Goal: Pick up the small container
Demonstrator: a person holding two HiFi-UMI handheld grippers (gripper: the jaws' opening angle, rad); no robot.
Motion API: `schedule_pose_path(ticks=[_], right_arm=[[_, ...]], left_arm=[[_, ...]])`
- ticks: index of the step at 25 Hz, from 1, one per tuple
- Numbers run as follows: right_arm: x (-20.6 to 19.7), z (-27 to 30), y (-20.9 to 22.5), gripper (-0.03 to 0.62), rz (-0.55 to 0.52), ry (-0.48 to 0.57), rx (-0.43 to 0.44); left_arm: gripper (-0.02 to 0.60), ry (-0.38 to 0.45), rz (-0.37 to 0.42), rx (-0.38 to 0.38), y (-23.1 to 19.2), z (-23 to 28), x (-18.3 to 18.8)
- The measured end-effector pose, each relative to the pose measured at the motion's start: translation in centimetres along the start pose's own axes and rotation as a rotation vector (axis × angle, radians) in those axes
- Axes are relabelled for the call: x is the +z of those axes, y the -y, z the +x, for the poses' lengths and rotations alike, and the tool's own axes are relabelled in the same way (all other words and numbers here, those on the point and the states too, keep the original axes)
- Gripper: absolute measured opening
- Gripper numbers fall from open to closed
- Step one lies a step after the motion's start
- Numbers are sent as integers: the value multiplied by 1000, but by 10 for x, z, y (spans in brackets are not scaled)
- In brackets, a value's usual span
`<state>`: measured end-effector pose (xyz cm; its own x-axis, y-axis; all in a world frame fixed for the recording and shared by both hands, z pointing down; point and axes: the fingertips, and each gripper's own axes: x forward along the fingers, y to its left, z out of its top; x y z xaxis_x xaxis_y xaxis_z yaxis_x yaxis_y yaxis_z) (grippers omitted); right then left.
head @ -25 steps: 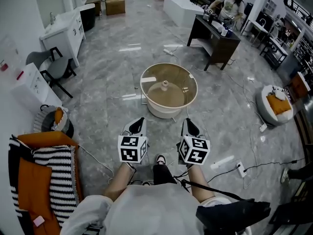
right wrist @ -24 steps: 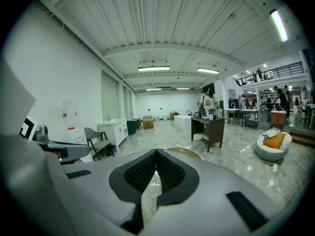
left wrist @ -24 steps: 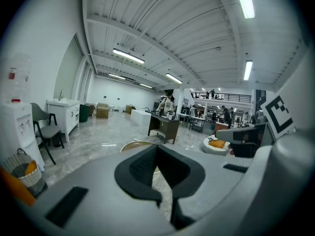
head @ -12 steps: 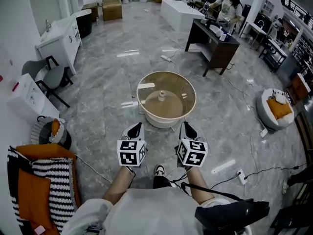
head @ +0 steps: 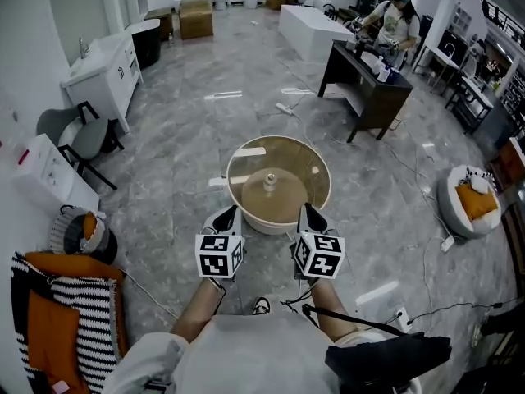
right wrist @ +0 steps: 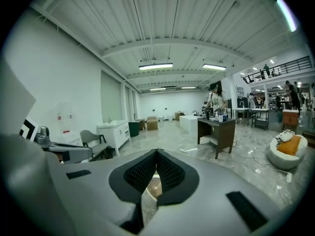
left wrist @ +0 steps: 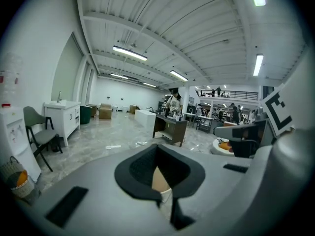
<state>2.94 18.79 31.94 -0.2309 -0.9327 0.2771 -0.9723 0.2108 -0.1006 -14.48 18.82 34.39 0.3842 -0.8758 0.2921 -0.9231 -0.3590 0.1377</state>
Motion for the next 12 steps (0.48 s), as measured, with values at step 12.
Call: schedule_pose_path(ticks=[12], right_arm=[[15,69,82,23,64,-9,-9]], left_arm=[[8,-17,22,38,11,84,20]])
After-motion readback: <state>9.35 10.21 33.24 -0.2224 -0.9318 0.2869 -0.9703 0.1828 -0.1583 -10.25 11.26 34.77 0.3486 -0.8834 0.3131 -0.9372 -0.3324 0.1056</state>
